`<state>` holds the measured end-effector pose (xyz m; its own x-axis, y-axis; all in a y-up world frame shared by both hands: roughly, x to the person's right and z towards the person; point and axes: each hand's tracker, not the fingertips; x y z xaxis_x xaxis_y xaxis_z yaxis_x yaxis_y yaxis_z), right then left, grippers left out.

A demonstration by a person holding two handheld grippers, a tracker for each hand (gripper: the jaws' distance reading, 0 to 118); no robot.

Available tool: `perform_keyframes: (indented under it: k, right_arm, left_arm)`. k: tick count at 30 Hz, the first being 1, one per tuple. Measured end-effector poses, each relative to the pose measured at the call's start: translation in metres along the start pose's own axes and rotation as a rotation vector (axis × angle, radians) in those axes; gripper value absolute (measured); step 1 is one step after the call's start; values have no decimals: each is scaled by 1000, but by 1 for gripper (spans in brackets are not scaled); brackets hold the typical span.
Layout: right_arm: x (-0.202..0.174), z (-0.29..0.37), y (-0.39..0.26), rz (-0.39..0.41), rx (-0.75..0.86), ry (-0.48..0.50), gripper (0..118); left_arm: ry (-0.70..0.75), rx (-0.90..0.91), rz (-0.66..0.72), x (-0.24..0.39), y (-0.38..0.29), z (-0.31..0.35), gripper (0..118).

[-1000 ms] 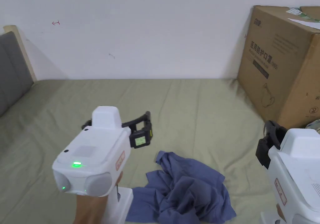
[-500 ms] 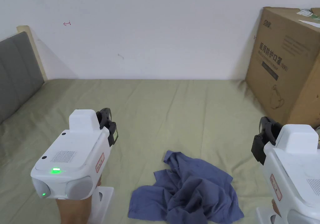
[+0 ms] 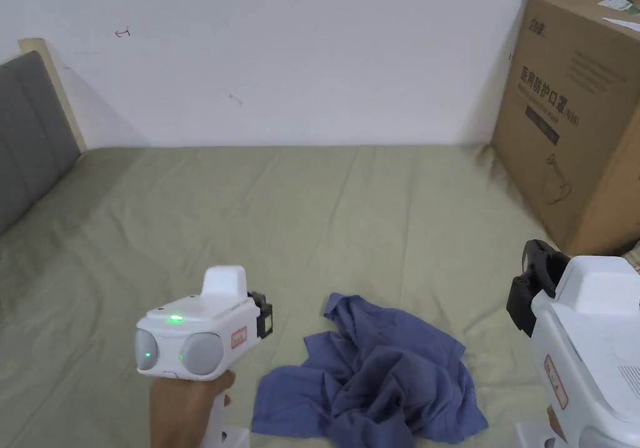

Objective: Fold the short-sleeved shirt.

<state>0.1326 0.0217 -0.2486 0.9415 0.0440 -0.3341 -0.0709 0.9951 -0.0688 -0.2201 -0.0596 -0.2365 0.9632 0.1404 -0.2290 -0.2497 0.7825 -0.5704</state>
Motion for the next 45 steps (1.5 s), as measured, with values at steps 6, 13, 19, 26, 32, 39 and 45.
perform_keyframes:
  k: [6, 13, 19, 26, 32, 39, 45]
  right_arm:
    - [10, -15, -17, 6, -53, -14, 0]
    - [22, -29, -36, 7, -112, -27, 0]
    - [27, -35, -51, 7, -161, -32, 0]
    - [34, -48, -68, 10, -248, -23, 0]
    - [40, -103, -108, -10, -491, 23, 6]
    - [37, -201, -171, -48, -757, 90, 100]
    - [22, -258, -213, 7, -906, 121, 95]
  left_arm:
    - [16, -193, 15, 3, -42, -64, 0]
    - [65, -407, 89, -4, -85, -103, 99]
    - [98, -431, 64, -1, -105, -122, 60]
    - [89, -368, 11, 4, -105, -108, 4]
    - [14, -262, 119, -10, -88, -77, 3]
    - [-36, -197, 103, -10, -74, -51, 3]
    - [-45, -197, 91, -10, -76, -52, 3]
